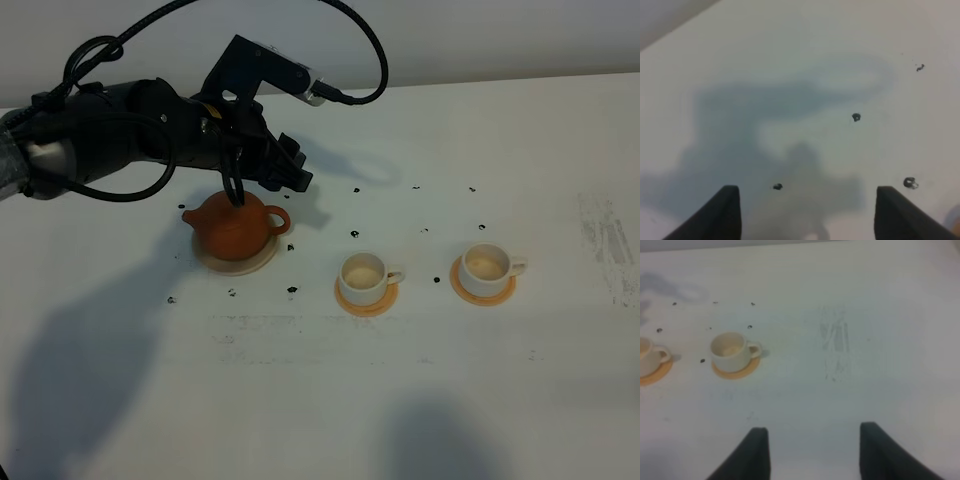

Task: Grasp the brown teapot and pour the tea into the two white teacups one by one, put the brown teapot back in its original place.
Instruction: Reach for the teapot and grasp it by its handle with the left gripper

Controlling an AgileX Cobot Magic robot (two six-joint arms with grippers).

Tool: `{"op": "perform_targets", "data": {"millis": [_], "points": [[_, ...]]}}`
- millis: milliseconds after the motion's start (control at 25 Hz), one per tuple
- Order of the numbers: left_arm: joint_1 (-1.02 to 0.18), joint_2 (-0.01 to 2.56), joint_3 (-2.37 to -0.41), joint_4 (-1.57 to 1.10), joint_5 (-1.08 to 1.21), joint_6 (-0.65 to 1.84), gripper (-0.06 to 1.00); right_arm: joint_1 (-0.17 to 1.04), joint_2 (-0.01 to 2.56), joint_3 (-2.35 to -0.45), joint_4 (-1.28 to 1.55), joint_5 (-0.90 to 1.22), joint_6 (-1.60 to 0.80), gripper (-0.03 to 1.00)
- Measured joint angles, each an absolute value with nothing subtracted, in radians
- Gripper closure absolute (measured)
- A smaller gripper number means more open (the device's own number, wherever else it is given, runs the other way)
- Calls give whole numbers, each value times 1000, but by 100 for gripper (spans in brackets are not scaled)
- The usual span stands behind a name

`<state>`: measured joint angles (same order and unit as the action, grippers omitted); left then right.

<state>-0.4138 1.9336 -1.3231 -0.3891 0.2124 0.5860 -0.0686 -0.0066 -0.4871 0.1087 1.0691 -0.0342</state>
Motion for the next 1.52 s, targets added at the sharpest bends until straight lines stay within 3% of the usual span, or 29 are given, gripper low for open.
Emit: {"op": "perform_targets", "data": {"millis": [360, 760, 1520], "points": [[-405, 1979, -1335, -389, 212, 582, 38, -69, -7, -487, 109, 1069, -34, 55], [-424, 2096, -1513, -389, 331, 465, 38, -69, -7, -487, 109, 1069, -34, 55], [-444, 2146, -1522, -270, 434, 266, 38, -69, -7, -487, 109, 1069, -34, 55]]}}
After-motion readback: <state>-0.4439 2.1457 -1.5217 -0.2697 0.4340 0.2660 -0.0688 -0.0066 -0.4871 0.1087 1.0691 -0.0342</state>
